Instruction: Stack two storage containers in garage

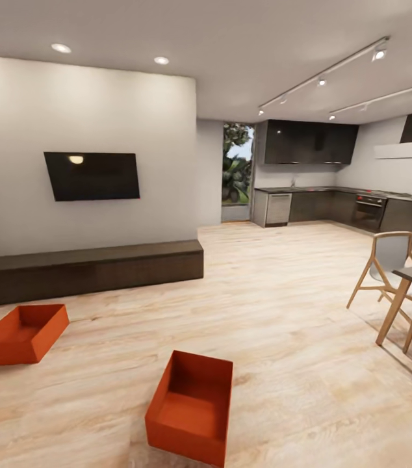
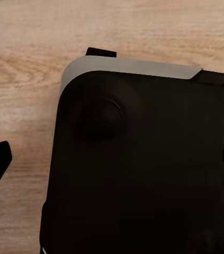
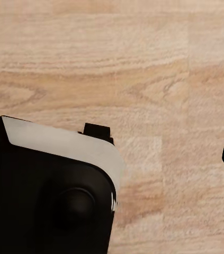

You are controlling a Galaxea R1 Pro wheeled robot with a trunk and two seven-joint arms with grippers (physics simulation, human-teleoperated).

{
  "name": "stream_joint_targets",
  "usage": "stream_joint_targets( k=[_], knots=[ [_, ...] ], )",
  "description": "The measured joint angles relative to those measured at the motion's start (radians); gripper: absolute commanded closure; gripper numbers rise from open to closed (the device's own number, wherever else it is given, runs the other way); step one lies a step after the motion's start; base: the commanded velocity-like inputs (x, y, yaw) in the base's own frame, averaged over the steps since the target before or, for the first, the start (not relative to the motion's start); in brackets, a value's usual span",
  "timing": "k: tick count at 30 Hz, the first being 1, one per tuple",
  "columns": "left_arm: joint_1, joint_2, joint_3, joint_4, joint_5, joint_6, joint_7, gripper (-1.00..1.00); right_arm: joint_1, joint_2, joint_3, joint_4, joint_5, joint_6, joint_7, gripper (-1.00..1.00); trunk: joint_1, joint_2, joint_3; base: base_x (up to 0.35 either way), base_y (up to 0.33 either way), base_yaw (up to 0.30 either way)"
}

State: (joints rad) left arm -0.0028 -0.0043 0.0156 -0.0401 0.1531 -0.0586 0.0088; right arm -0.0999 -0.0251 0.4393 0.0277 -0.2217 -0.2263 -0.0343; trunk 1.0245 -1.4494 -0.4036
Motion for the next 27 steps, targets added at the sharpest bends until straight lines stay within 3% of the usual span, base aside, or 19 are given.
stream_joint_targets(
  k=[14, 27],
  knots=[
    [0.000, 0.000, 0.000, 0.000, 0.000, 0.000, 0.000, -1.00, 0.000, 0.000, 0.000, 0.000, 0.000, 0.000, 0.000, -1.00, 0.000, 0.000, 0.000, 0.293, 0.226, -0.219],
    [0.000, 0.000, 0.000, 0.000, 0.000, 0.000, 0.000, -1.00, 0.000, 0.000, 0.000, 0.000, 0.000, 0.000, 0.000, -1.00, 0.000, 0.000, 0.000, 0.270, 0.224, -0.031]
  ],
)
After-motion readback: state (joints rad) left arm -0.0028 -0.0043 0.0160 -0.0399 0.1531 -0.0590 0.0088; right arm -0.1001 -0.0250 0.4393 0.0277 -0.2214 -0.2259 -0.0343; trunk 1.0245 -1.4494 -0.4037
